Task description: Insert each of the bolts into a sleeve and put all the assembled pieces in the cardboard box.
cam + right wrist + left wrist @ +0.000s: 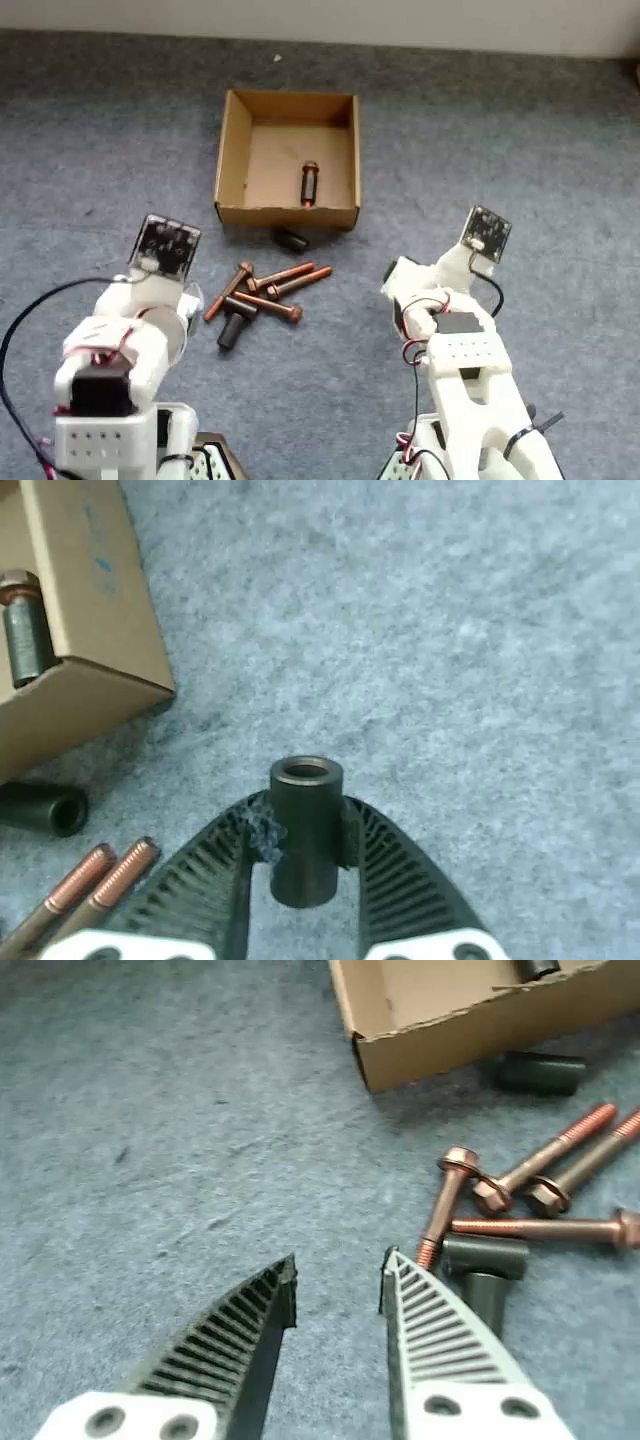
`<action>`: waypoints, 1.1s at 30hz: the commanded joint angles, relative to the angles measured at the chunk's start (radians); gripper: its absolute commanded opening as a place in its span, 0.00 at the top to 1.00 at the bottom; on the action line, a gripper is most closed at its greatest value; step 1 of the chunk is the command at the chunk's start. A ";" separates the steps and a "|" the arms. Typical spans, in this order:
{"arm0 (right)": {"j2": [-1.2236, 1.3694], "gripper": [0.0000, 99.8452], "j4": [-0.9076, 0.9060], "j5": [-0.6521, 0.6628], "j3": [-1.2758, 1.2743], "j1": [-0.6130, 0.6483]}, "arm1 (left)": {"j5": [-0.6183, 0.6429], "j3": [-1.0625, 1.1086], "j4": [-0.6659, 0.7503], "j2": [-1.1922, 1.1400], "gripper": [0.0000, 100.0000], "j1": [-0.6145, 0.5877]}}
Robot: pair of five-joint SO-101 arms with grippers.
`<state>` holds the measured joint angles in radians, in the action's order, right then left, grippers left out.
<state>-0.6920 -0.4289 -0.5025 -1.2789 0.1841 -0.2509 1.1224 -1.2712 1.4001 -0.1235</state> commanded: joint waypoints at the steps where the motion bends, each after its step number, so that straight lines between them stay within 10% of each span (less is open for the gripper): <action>1: -0.038 0.99 0.025 -0.012 0.007 -0.012 | -0.063 -0.188 -0.002 -0.337 0.84 0.101; 33: -0.036 0.99 0.025 -0.008 -0.002 -0.005 | -0.068 -0.604 0.288 -1.472 0.84 0.194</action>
<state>-0.6920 -0.4227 -0.5025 -1.2912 0.1841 -0.3138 0.6222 -0.9935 0.0330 0.0468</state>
